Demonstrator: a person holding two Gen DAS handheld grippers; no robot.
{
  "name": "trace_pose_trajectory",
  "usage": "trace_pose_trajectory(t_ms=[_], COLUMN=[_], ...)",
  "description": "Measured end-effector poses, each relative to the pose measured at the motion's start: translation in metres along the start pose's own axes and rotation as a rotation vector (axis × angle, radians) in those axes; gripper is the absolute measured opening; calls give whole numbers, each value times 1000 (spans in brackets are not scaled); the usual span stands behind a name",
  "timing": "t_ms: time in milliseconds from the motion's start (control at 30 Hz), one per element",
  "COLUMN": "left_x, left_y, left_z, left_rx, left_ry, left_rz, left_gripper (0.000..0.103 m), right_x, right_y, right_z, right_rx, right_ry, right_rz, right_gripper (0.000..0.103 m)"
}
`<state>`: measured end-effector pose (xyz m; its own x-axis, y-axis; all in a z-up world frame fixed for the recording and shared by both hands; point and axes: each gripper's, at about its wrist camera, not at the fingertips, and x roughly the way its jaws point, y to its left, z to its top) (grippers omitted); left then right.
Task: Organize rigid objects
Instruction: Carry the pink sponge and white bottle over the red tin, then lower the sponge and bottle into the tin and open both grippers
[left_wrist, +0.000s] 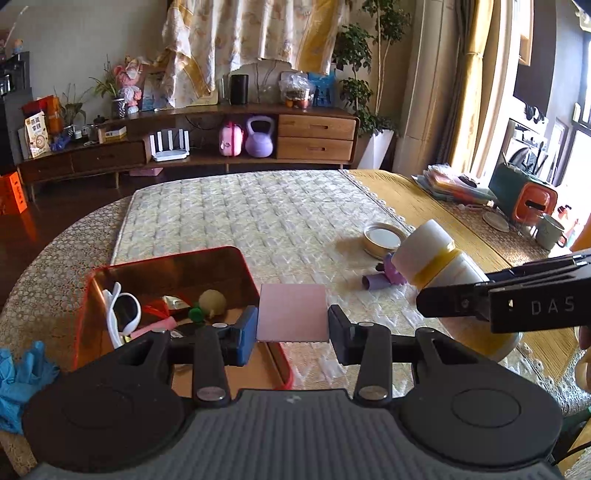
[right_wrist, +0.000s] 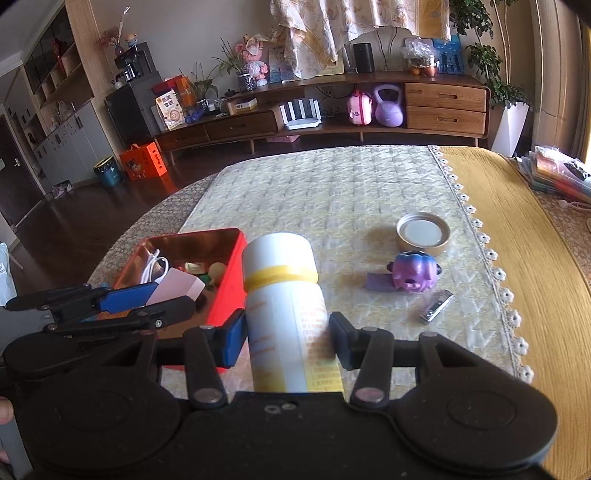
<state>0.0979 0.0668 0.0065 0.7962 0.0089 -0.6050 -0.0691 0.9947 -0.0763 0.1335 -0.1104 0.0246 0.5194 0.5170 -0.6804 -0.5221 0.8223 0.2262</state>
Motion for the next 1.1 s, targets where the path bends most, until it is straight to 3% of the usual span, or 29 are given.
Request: trace_pose_trajectory(t_ms=[633,833,1100], left_x=[6,24,57], left_y=[111,128,132], left_z=[18,24,30], left_rx=[-179,-215,-186], left_ry=[-12,-7,25], left_rz=[157,177,159], left_gripper=[40,40,40], right_x=[60,86,118], right_y=[86,98,115], right_z=[21,28,25], right_rx=[-18,-31,-102], right_ry=[34,48,88], right_rz=[76,66,39], right_gripper=[48,48,48])
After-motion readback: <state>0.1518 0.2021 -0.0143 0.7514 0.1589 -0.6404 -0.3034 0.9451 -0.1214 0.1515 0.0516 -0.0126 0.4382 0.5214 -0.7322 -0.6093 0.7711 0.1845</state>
